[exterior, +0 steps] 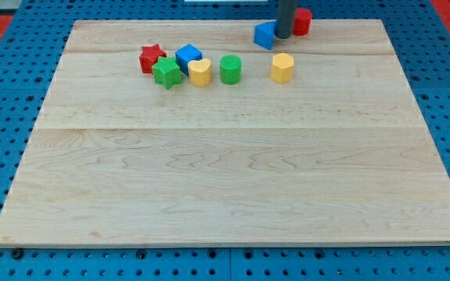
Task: Move red circle right to blue triangle
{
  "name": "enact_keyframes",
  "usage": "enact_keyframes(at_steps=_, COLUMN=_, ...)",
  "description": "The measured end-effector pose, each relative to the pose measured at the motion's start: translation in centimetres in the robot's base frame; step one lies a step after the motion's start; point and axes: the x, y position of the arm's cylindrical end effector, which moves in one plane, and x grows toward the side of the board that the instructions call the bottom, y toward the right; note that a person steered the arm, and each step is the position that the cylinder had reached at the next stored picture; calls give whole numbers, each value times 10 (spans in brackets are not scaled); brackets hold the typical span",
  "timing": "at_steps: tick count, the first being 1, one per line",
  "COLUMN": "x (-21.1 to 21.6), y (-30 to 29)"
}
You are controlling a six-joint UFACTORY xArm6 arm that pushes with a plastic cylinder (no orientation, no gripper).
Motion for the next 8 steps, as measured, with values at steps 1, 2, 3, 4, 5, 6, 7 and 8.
enact_keyframes(at_steps=1, x=-4, y=-25)
enact_keyframes(at_steps=2, x=-20, y=3)
enact_keyframes(at_steps=3, x=-37, y=7)
enact_keyframes(at_steps=4, x=-36, y=21)
enact_keyframes(at_steps=5, x=5, y=50)
enact_keyframes(at_steps=6, x=77, y=77)
enact_keyframes(at_steps=7, x=27, y=167)
enact_keyframes(at_steps=8, x=-34, y=182)
